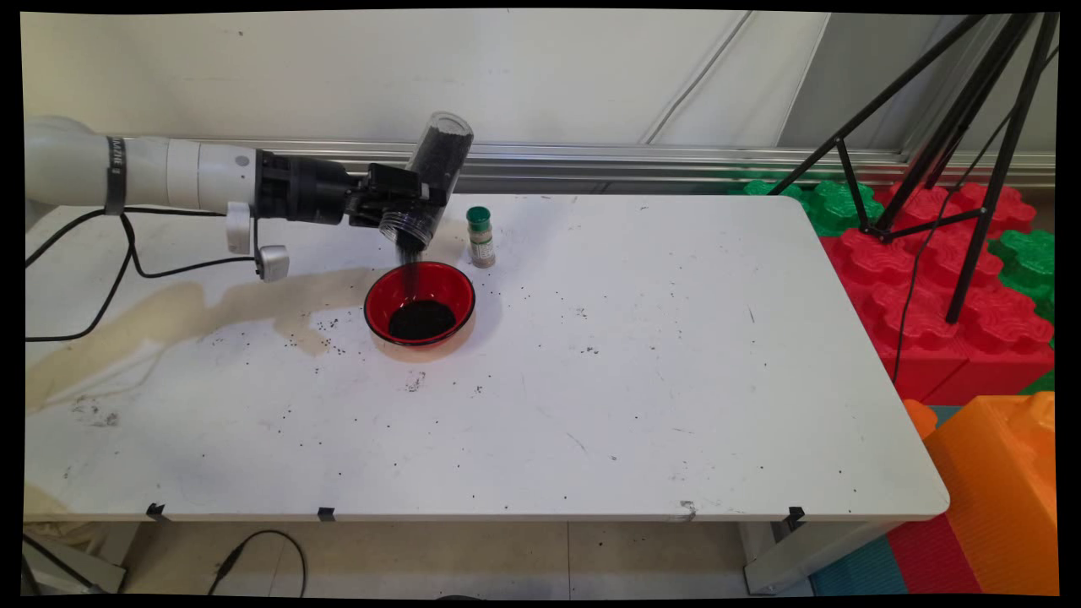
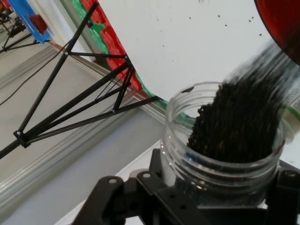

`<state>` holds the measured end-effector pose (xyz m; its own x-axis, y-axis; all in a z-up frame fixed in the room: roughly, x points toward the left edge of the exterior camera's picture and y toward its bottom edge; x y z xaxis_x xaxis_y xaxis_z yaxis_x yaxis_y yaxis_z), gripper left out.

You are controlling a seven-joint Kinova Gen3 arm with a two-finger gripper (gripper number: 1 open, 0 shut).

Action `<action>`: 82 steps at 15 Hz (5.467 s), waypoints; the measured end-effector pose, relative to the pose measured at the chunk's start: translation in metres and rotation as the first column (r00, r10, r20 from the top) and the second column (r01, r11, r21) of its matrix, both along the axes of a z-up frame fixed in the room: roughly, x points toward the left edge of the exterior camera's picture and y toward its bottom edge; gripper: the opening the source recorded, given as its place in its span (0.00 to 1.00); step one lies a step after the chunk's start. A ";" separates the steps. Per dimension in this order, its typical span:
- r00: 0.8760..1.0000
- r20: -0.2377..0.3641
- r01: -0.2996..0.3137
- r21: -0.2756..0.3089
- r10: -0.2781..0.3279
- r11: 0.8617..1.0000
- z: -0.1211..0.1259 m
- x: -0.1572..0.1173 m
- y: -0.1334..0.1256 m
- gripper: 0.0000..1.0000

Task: Pour the black seasoning powder in the red bowl

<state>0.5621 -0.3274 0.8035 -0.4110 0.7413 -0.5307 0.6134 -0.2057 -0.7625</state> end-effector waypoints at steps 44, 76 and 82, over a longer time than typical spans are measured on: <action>1.000 0.018 0.021 -0.039 -0.020 0.999 0.005 0.004 0.005 0.00; 0.993 -0.100 -0.054 0.116 0.066 0.992 0.011 0.005 0.009 0.00; 0.983 -0.144 -0.090 0.174 0.116 0.981 0.023 0.010 0.012 0.00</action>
<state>0.5719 -0.3150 0.8266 -0.5563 0.7633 -0.3285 0.4983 -0.0099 -0.8669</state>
